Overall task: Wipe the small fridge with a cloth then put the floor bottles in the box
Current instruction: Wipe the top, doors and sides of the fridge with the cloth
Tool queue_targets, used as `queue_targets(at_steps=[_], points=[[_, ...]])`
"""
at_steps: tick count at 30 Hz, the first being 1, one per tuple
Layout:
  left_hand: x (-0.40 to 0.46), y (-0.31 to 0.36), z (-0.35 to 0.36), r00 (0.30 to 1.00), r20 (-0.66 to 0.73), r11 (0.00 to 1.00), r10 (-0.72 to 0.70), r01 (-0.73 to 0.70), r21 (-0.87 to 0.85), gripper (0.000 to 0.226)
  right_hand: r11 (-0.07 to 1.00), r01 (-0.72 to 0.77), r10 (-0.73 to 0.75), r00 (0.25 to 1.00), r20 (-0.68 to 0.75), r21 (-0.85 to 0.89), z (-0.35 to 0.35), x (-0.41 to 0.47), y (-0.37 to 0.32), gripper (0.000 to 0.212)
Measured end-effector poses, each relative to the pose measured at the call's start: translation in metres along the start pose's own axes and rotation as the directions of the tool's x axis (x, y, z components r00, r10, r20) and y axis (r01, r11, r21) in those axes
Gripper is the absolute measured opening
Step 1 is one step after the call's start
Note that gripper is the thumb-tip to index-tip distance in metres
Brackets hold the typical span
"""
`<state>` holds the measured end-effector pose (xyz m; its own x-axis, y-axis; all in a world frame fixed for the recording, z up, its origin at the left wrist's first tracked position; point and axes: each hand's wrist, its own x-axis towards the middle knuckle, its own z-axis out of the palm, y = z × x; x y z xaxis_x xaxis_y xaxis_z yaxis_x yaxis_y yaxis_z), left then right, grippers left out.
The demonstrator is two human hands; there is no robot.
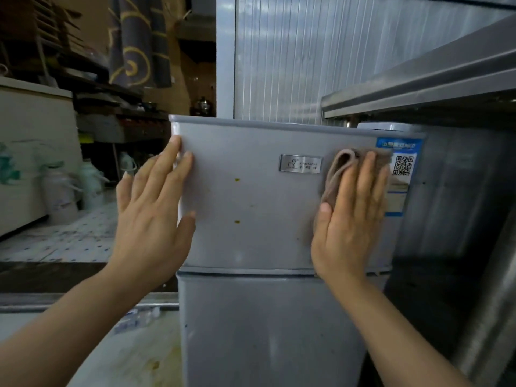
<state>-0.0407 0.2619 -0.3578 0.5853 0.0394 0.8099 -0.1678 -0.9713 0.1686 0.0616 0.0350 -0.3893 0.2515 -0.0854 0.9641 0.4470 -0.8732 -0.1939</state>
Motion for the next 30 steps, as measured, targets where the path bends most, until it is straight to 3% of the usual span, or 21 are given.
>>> queue_targets(at_steps=[3, 6, 8, 11, 15, 18, 20, 23, 26, 28, 30], points=[[-0.001, -0.001, -0.001, 1.0, 0.023, 0.999, 0.008, -0.006, -0.052, 0.076, 0.963, 0.268, -0.265, 0.958, 0.11, -0.02, 0.013, -0.043, -0.021, 0.068], [-0.003, -0.005, -0.005, 0.998, 0.053, 0.997, 0.026, -0.021, -0.08, 0.082, 0.798, 0.6, -0.574, 0.782, 0.243, -0.046, 0.016, -0.083, -0.009, 0.077], [-0.005, -0.008, -0.008, 0.997, 0.076, 0.993, 0.034, -0.025, -0.115, 0.083, 0.704, 0.707, -0.665, 0.688, 0.29, -0.062, 0.014, -0.079, -0.002, 0.08], [-0.011, -0.013, -0.012, 0.997, 0.079, 0.977, 0.008, 0.009, -0.214, 0.084, 0.657, 0.747, -0.708, 0.656, 0.26, -0.097, 0.01, -0.036, -0.016, 0.078], [-0.015, -0.021, -0.016, 0.998, 0.054, 0.964, -0.028, 0.041, -0.263, 0.081, 0.77, 0.622, -0.611, 0.783, 0.116, -0.141, 0.016, 0.031, -0.067, 0.068], [-0.021, -0.029, -0.019, 0.998, 0.047, 0.961, -0.029, 0.041, -0.273, 0.079, 0.855, 0.51, -0.504, 0.86, 0.079, -0.093, 0.023, 0.023, -0.086, 0.067], [-0.026, -0.033, -0.02, 0.998, 0.053, 0.962, -0.027, 0.04, -0.268, 0.079, 0.782, 0.619, -0.604, 0.782, 0.152, -0.071, 0.026, -0.02, -0.084, 0.072], [-0.036, -0.036, -0.022, 0.998, 0.063, 0.964, -0.031, 0.046, -0.262, 0.081, 0.551, 0.833, -0.78, 0.534, 0.327, -0.044, 0.021, -0.068, -0.073, 0.077], [-0.044, -0.04, -0.027, 0.998, 0.047, 0.967, -0.041, 0.051, -0.249, 0.084, 0.425, 0.902, -0.827, 0.421, 0.372, -0.075, 0.018, -0.044, -0.073, 0.077], [-0.047, -0.045, -0.028, 0.998, 0.024, 0.969, -0.051, 0.055, -0.242, 0.086, 0.444, 0.889, -0.831, 0.456, 0.319, -0.115, 0.016, -0.006, -0.087, 0.076], [-0.048, -0.051, -0.028, 0.997, 0.007, 0.965, -0.071, 0.071, -0.251, 0.085, 0.546, 0.825, -0.79, 0.565, 0.239, -0.148, 0.016, 0.034, -0.11, 0.068]])
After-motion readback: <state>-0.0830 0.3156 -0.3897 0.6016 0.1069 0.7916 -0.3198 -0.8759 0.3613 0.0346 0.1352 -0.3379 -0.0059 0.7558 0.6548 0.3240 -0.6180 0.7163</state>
